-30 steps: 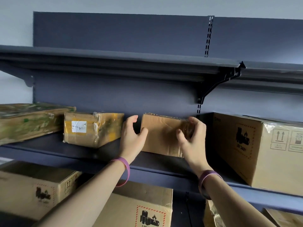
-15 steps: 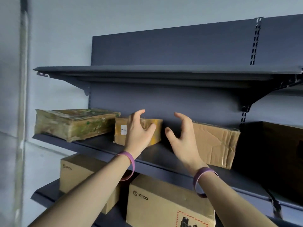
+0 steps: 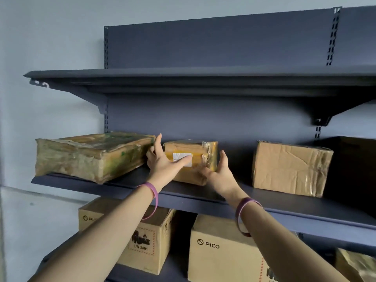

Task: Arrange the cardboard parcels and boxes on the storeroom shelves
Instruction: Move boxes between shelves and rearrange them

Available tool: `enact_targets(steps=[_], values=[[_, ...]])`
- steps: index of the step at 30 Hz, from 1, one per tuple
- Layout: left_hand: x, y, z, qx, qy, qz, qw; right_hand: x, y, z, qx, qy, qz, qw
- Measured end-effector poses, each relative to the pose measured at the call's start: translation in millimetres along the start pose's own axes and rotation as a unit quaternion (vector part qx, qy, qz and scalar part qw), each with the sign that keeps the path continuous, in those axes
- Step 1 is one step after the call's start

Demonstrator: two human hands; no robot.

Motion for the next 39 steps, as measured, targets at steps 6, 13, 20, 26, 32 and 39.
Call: enact_targets(steps=[6, 13, 20, 26, 32, 39], values=[[36, 9, -3, 0.020, 0.030, -0.050, 0.998, 6, 7, 15, 0.046, -0.069, 0.010, 0.996], [42, 14, -5, 0.003, 0.075, 0.010, 0.997, 15, 11, 31, 0.036, -0.134, -0.058, 0.989], [31, 19, 0, 0.030, 0.056, 0.075, 0.995, 21, 11, 21, 0.006, -0.175, -0.076, 0.982], [3, 31, -1, 0.068, -0.054, 0.066, 0.994, 15, 13, 8, -0.053, -0.133, -0.077, 0.987], [7, 33, -22, 0.059, -0.193, -0.075, 0.977, -43, 24, 15, 0.004, 0.044, 0.118, 0.992], [17, 33, -24, 0.052, -0.222, -0.116, 0.967, -48, 18, 38, 0.090, 0.241, 0.111, 0.960]])
Point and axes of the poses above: each hand's wrist, its own y-axis towards the middle knuckle, its own x-axis out of the palm, z = x × y, the point moved 9 cm from there along y, towards the middle knuckle, and after that the axes turned 11 degrees about y, right-handed, at the moved point
